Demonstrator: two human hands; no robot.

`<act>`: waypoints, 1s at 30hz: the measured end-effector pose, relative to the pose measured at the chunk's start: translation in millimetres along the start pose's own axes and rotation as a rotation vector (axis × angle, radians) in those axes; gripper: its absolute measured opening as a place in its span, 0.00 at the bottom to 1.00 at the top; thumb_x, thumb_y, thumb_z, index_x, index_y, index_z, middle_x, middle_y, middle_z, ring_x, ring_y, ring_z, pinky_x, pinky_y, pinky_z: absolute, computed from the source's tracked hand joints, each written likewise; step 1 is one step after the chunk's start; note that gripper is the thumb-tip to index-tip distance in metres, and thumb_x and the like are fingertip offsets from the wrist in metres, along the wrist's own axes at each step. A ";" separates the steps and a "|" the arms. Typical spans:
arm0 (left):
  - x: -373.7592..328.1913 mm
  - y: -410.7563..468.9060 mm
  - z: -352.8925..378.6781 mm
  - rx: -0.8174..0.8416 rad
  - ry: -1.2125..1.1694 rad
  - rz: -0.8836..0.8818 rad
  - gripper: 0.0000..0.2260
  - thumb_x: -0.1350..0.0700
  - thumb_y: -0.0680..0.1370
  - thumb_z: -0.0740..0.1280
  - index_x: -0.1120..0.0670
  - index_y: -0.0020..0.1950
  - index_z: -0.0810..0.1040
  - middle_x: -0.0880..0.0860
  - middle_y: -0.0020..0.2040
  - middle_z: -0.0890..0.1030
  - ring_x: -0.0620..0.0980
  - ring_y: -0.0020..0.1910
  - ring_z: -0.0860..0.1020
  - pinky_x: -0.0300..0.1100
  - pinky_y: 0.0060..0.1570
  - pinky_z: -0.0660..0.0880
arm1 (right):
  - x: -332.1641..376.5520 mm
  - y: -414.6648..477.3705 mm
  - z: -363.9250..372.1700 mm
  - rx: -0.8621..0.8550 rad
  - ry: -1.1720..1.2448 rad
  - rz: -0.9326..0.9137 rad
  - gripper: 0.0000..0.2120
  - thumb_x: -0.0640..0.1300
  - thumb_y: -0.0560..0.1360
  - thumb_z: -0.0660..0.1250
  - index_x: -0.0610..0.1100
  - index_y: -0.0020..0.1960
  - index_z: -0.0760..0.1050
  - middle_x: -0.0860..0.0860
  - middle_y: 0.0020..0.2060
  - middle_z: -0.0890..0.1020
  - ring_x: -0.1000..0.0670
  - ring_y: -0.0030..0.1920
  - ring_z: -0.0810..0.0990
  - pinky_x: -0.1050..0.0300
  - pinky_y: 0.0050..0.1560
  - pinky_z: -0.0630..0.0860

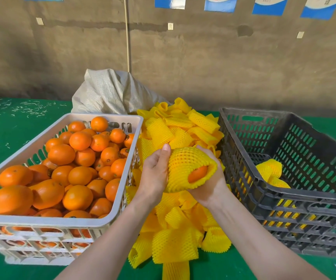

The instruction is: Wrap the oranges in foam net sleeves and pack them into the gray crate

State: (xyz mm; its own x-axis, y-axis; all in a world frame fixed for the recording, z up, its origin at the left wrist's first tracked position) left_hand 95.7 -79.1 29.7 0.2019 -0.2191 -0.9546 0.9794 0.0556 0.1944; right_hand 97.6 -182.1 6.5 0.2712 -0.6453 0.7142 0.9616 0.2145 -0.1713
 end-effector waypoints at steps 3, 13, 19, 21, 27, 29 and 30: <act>-2.5 2.6 -2.2 -0.012 0.013 0.006 0.20 0.41 0.73 0.60 0.58 0.39 0.78 0.56 0.34 0.80 0.51 0.36 0.79 0.41 0.35 0.77 | 2.3 0.3 3.8 0.029 -0.028 -0.029 0.13 0.53 0.66 0.64 0.46 0.34 0.82 0.46 0.34 0.82 0.47 0.37 0.81 0.55 0.41 0.77; 22.5 -16.3 10.7 0.114 -0.126 -0.517 0.24 0.31 0.67 0.62 0.45 0.53 0.79 0.50 0.51 0.83 0.55 0.50 0.81 0.62 0.54 0.76 | 32.2 -0.5 10.0 0.062 -0.301 -0.226 0.16 0.51 0.74 0.63 0.48 0.33 0.83 0.50 0.34 0.84 0.50 0.38 0.83 0.57 0.40 0.79; 16.5 -20.9 35.8 0.204 -0.307 -0.515 0.29 0.41 0.65 0.68 0.55 0.62 0.77 0.57 0.53 0.84 0.55 0.50 0.83 0.46 0.41 0.81 | 65.1 -15.0 14.4 -0.014 -0.776 -0.679 0.12 0.50 0.73 0.61 0.43 0.36 0.66 0.49 0.33 0.69 0.53 0.36 0.70 0.58 0.38 0.67; 13.5 -18.1 34.5 0.140 -0.290 -0.415 0.30 0.43 0.65 0.68 0.57 0.63 0.75 0.58 0.55 0.83 0.54 0.51 0.83 0.43 0.40 0.81 | 64.6 -20.3 11.3 -0.065 -0.811 -0.755 0.10 0.51 0.74 0.60 0.45 0.38 0.66 0.53 0.33 0.69 0.57 0.36 0.70 0.63 0.37 0.67; 4.1 -13.9 21.6 0.030 -0.175 -0.149 0.31 0.43 0.61 0.71 0.49 0.63 0.73 0.46 0.54 0.83 0.45 0.53 0.82 0.44 0.52 0.79 | 34.5 -6.2 -11.7 -0.062 -0.598 -0.443 0.32 0.64 0.69 0.64 0.53 0.69 0.62 0.54 0.65 0.69 0.54 0.65 0.69 0.57 0.61 0.71; -1.7 -12.9 18.0 0.006 -0.038 -0.115 0.34 0.41 0.63 0.69 0.48 0.68 0.70 0.44 0.57 0.81 0.43 0.57 0.79 0.43 0.56 0.77 | 17.6 -2.4 -7.7 0.032 -0.398 -0.261 0.42 0.62 0.64 0.67 0.51 0.74 0.59 0.51 0.69 0.69 0.49 0.68 0.70 0.45 0.68 0.68; -4.7 -12.4 17.2 0.002 0.048 -0.103 0.37 0.39 0.65 0.67 0.50 0.72 0.66 0.47 0.64 0.78 0.46 0.63 0.76 0.47 0.62 0.74 | 12.8 -3.3 -3.9 0.067 -0.334 -0.217 0.43 0.59 0.63 0.68 0.49 0.74 0.59 0.49 0.69 0.71 0.48 0.67 0.71 0.42 0.68 0.67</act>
State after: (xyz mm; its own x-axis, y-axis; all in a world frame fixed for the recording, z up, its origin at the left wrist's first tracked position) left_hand 82.7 -95.6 35.6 0.0994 -0.1770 -0.9792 0.9949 0.0335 0.0950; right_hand 98.1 -193.9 13.5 0.0231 -0.4094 0.9121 0.9871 0.1539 0.0441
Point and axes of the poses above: each hand's wrist, its own y-axis towards the middle knuckle, its own z-axis out of the palm, x = y × z, the point moved 9 cm from there along y, towards the middle knuckle
